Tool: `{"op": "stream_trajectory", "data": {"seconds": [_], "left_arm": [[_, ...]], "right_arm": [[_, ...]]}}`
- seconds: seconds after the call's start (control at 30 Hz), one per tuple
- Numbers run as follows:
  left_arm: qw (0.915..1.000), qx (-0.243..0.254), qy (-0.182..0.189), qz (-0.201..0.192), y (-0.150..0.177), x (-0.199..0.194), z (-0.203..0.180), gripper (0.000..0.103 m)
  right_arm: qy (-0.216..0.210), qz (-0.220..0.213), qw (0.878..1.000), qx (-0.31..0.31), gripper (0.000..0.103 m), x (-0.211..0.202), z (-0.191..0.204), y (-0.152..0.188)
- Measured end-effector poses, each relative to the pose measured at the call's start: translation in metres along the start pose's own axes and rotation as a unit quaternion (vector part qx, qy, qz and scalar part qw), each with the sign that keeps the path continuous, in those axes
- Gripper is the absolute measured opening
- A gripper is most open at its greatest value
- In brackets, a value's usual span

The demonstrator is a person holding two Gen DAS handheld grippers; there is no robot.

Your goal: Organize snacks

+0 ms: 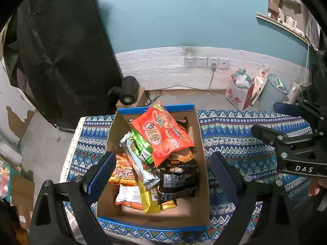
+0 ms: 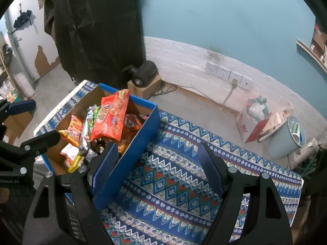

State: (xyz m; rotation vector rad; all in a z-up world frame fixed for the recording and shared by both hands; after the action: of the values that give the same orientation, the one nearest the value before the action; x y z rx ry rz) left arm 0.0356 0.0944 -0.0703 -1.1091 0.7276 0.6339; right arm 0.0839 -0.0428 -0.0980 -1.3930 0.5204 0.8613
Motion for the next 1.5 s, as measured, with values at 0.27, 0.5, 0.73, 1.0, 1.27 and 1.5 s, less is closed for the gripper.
{"op": "stream_trajectory", "data": {"seconds": [0.27,0.5,0.73,1.0,1.27,1.5], "left_arm": [[1.0000,0.004,0.001,0.003,0.0004,0.0020,-0.0024,0.095],[0.9999,0.009,0.003,0.004,0.0010,0.0006,-0.0034,0.095],[0.9999,0.012,-0.005,0.002,0.0002,-0.0008,-0.0038,0.095],[0.9999,0.011,-0.002,0.009,0.0023,0.0018,-0.0050,0.095],[0.9998,0.012,-0.004,0.012,0.0031,0.0022,-0.0043,0.095],[0.9998,0.013,0.000,0.014,0.0040,0.0033,-0.0063,0.095]], "right_arm": [[0.001,-0.001,1.000,0.001,0.079,-0.0001,-0.0015,0.0010],[0.003,0.001,1.000,0.000,0.079,0.0002,-0.0036,0.0018],[0.005,0.001,1.000,0.000,0.079,0.0015,-0.0045,0.0013],[0.008,0.000,1.000,0.002,0.079,0.0018,-0.0066,0.0011],[0.009,0.000,1.000,0.003,0.079,0.0018,-0.0071,0.0009],[0.009,0.000,1.000,0.003,0.079,0.0016,-0.0071,0.0009]]}}
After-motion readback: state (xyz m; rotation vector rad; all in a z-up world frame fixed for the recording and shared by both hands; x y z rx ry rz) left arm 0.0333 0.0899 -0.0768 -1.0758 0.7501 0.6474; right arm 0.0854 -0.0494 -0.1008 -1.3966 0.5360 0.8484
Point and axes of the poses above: each gripper's, at about its wrist camera, not at the fingertips, and x roughly the way its jaws point, z to its left, y to its underside, the point moved 9 cm from there along x, roughly the way its jaws point, and after that the axes turned 15 degrees about x, right-handed, at the moved point
